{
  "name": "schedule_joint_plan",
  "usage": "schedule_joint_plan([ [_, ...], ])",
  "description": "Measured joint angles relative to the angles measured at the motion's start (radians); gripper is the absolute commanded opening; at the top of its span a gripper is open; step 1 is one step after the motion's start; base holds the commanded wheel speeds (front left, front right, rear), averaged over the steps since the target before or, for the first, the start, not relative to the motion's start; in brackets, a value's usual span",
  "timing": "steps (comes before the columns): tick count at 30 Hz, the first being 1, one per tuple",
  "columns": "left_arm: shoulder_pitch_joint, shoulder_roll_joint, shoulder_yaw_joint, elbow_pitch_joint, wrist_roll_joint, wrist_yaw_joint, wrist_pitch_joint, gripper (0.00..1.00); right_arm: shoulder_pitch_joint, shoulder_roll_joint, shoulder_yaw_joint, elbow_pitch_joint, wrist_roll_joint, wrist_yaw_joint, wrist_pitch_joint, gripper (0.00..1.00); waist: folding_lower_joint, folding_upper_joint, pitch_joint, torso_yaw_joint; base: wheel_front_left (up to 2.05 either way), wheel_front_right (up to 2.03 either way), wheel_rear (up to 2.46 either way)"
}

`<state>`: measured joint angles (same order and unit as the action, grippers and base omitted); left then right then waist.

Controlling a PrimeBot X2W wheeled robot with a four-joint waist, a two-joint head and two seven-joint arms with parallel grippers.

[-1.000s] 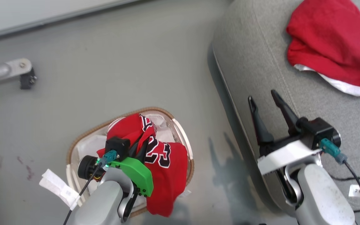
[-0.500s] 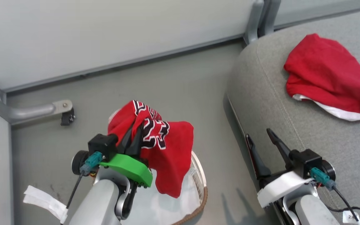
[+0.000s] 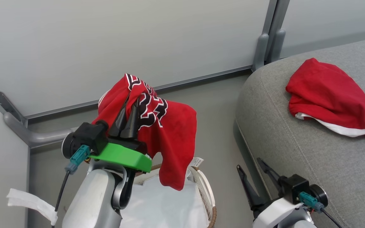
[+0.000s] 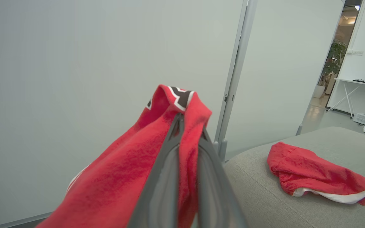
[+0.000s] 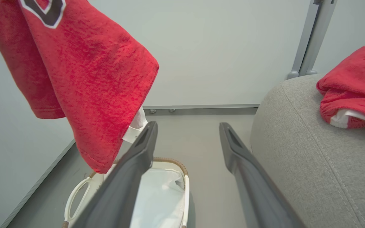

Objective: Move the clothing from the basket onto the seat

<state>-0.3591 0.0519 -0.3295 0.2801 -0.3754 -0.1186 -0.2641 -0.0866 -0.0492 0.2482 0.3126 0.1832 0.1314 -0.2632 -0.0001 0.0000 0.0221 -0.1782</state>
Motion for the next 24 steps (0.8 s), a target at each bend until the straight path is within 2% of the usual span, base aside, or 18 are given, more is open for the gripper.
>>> schedule_joint_plan([
  [7,-0.001,-0.001,-0.031,-0.038,-0.011,0.005,0.000,0.00,-0.022,-0.001,0.130,0.002,0.040,0.000,0.000,1.00,0.0000,0.0000,-0.003,0.019,0.00,0.00,0.00],
  [16,-0.011,-0.002,-0.127,-0.056,-0.058,0.023,0.000,0.00,-0.223,0.001,0.366,0.050,0.093,0.000,0.000,1.00,0.0000,0.0000,0.001,0.069,0.00,0.00,0.00],
  [23,-0.030,-0.002,-0.201,-0.054,-0.086,0.034,0.000,0.00,-0.327,0.000,0.413,0.154,0.103,0.000,0.000,1.00,0.0000,0.0000,0.005,0.121,0.00,0.00,0.00],
  [24,-0.033,-0.002,-0.209,-0.054,-0.091,0.036,0.000,0.00,-0.332,0.000,0.413,0.172,0.108,0.000,0.000,0.75,0.0000,0.0000,0.005,0.128,0.00,0.00,0.00],
])
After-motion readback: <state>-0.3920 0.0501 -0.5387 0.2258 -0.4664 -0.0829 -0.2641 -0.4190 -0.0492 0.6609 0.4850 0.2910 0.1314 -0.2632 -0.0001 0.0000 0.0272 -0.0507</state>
